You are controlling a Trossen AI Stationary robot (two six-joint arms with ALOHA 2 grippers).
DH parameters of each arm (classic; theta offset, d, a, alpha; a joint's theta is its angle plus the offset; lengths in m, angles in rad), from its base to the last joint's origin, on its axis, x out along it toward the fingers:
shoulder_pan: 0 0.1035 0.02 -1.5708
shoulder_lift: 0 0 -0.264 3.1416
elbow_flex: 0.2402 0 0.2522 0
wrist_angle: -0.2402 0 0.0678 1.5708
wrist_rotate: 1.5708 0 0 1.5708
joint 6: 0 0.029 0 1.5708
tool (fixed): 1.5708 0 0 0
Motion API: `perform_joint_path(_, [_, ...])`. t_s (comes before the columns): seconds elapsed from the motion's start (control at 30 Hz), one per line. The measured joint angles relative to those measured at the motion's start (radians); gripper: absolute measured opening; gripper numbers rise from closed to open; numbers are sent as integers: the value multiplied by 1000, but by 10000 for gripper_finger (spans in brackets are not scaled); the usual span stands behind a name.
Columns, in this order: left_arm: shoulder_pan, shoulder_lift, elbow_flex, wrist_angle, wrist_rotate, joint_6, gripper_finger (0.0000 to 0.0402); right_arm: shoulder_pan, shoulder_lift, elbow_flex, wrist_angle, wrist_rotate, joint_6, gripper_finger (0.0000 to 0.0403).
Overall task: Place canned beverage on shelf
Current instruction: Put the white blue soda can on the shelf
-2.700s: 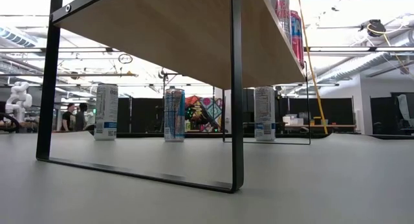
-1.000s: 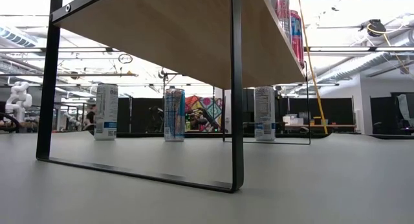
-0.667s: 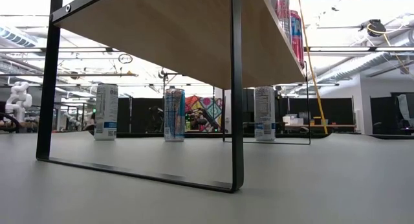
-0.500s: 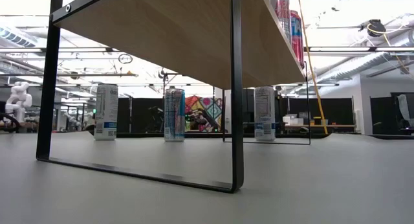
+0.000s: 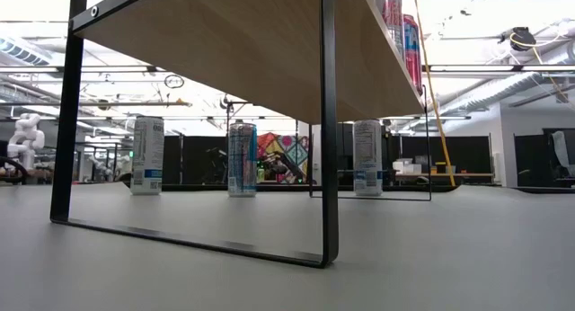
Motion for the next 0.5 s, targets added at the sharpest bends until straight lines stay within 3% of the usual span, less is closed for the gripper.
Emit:
perform_joint_path(0.13, [0, -13, 0, 7, -38, 48, 256, -2, -23, 0, 3, 22, 102, 370])
perform_joint_path(0.3, [-7, -36, 0, 70, -128, 133, 256, -5, -70, 0, -48, 131, 230, 369])
perform_joint_path(0.5, [-26, -40, 1, 165, -277, 273, 256, 94, -84, -1, -40, 429, 278, 369])
